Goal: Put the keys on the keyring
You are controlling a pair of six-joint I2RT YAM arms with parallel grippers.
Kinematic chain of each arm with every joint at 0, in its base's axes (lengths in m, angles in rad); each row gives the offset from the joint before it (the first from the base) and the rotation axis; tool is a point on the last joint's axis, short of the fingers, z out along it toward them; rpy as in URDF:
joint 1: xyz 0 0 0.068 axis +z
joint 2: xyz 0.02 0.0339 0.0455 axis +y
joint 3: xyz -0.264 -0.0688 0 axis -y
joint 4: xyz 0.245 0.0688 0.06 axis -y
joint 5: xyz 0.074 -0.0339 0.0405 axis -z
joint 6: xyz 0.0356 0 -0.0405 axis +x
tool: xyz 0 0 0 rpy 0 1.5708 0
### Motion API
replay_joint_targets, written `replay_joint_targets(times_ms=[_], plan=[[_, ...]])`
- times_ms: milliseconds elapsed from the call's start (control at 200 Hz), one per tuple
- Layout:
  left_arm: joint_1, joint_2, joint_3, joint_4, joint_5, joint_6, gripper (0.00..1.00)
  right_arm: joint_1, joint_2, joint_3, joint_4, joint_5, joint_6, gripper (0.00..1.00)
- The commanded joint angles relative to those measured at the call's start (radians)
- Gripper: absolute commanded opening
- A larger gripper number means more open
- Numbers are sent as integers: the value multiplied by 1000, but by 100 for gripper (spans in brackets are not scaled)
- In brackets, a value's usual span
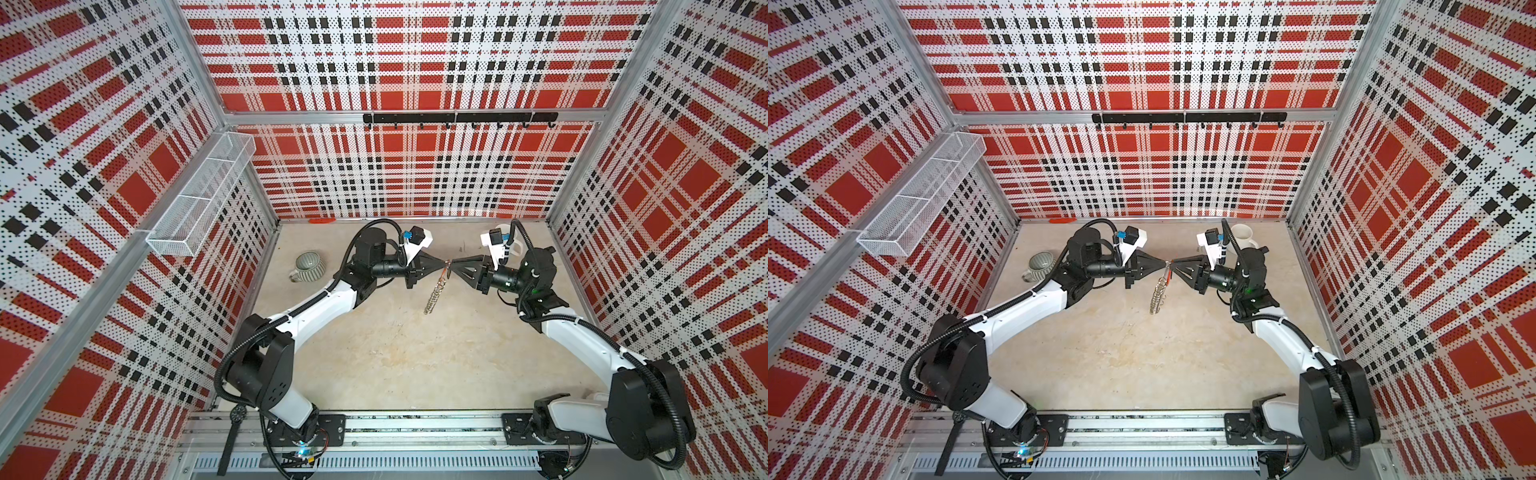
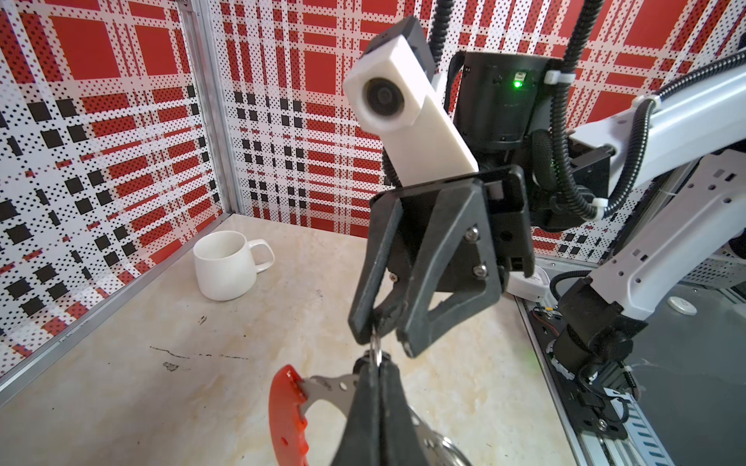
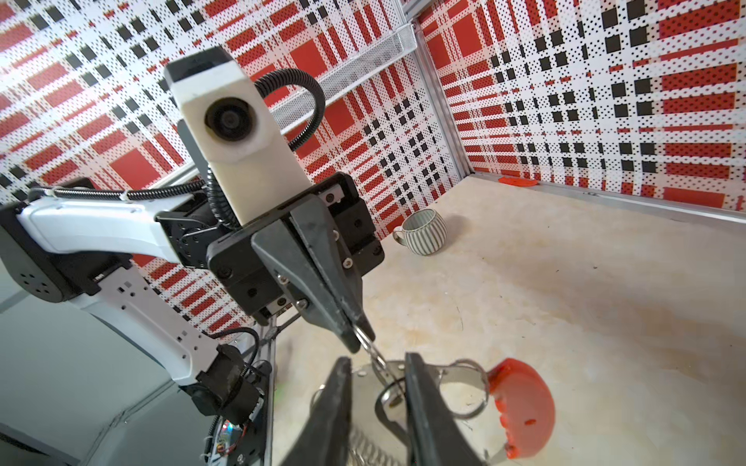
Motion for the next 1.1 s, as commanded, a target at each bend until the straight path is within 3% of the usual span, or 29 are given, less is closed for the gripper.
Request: replay_joint_targets(times_ms=[0,225,516,646,872,1092], plan=[[-4,-42,0,59,12,-15,0,-5,5,-9,67,-25,21,19],[-7,-51,-27,142,4,-60,0,-4,-6,-24,63,-14,18,0],[-39,-64,-131,451,-37,-186,0,-4,-12,-21,-19,19,21,0],[-70,-55,-179,607,-78,-208,0,7,8,-10,-15,-10,112,0],[-94,3,-240,991,-139,-385,0,41,55,-18,81,-53,245,0],[-107,42,-237,1063,-153,-417,0,61,51,-9,78,-44,242,0]])
